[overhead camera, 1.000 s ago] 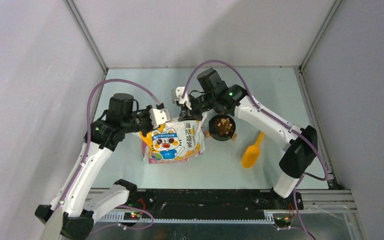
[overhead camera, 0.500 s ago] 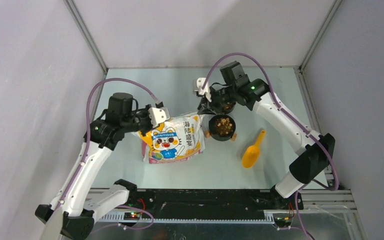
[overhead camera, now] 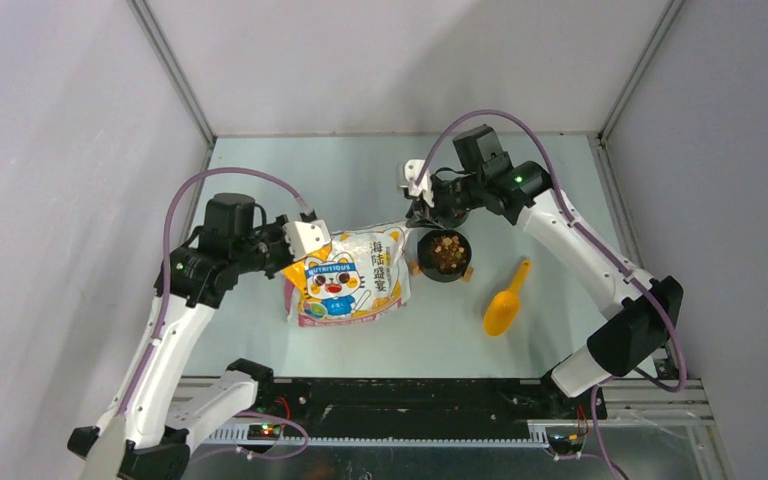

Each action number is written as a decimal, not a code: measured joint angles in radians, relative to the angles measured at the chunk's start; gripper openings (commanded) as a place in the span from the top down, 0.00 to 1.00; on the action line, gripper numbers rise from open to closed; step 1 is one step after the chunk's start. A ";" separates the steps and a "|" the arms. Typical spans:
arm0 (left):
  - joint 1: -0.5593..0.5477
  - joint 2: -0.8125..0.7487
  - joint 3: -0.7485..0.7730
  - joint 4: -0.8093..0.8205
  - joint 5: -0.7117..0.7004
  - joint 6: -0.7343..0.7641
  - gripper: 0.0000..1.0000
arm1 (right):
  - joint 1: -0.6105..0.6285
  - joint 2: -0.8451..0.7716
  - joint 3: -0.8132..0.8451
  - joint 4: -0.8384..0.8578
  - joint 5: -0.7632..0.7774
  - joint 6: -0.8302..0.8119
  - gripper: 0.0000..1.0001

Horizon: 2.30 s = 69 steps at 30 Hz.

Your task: Serve the pet food

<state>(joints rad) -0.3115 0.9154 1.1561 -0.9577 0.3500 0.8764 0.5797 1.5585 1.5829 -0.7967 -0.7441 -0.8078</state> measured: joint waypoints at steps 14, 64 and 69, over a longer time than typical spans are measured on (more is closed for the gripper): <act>0.015 0.026 0.032 -0.035 0.010 -0.045 1.00 | 0.154 -0.012 -0.005 0.154 0.083 -0.041 0.61; -0.010 0.093 0.026 0.054 0.197 0.156 0.51 | 0.308 -0.053 -0.182 0.399 0.461 -0.222 0.64; -0.037 0.124 0.026 0.118 0.184 0.164 0.70 | 0.255 -0.032 -0.137 0.330 0.414 -0.192 0.80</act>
<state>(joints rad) -0.3489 1.0389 1.1820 -0.8394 0.5343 1.0409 0.8345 1.5265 1.4460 -0.4667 -0.3305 -1.0000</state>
